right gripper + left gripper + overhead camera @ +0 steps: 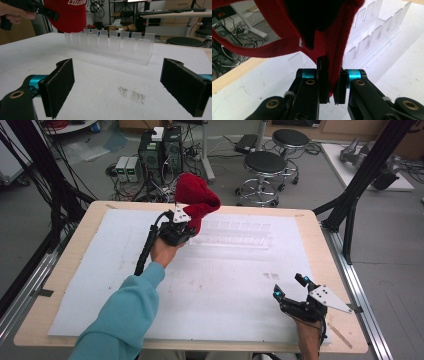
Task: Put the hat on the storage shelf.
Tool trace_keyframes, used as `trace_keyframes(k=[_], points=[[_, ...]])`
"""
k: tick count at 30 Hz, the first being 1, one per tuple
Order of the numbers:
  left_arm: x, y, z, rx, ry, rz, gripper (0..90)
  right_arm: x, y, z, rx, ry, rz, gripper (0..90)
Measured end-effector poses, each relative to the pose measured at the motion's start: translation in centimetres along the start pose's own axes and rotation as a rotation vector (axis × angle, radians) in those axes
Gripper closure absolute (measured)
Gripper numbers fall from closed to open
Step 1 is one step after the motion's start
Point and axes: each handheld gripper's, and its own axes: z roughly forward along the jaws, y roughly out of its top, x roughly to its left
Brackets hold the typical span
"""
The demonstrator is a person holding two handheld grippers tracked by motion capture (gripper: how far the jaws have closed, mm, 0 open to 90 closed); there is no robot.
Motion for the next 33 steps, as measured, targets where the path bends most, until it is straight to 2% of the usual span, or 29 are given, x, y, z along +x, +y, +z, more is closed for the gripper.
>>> trace_keyframes(k=[4, 7, 11, 14, 20, 22, 24, 27, 33], points=[[0.1, -0.2, -0.1, -0.008, -0.01, 0.002, 85.0, 0.2, -0.7, 0.4, -0.003, -0.007, 0.011, 11.0], [0.1, -0.4, 0.0, -0.015, -0.014, -0.001, 85.0, 0.2, -0.8, 0.9, -0.015, -0.016, -0.014, 11.0], [-0.1, -1.1, 0.7, 0.031, -0.011, -0.002, 85.0, 0.3, -0.8, 1.3, -0.028, -0.037, -0.029, 11.0], [-0.2, -2.1, 1.4, 0.04, -0.011, -0.021, 84.9, 0.4, -0.8, 1.3, -0.034, -0.042, -0.034, 11.0], [-0.3, -2.6, 1.8, 0.014, -0.006, 0.001, 84.8, 0.2, -0.8, 1.6, -0.062, -0.047, -0.046, 11.0], [-0.3, -2.7, 1.8, 0.014, -0.004, -0.001, 84.7, 0.3, -0.8, 1.6, -0.057, -0.052, -0.039, 11.0], [-0.2, -2.9, 1.7, 0.009, -0.006, -0.016, 84.5, 0.4, -0.9, 1.6, -0.063, -0.055, -0.058, 11.0], [-0.1, -3.2, 1.5, 0.006, -0.008, -0.014, 83.6, 0.6, -1.0, 1.5, -0.073, -0.059, -0.076, 11.0], [0.4, -3.4, 0.8, -0.005, -0.026, -0.039, 56.8, 0.6, -1.1, 1.2, -0.104, -0.062, -0.069, 11.0]])
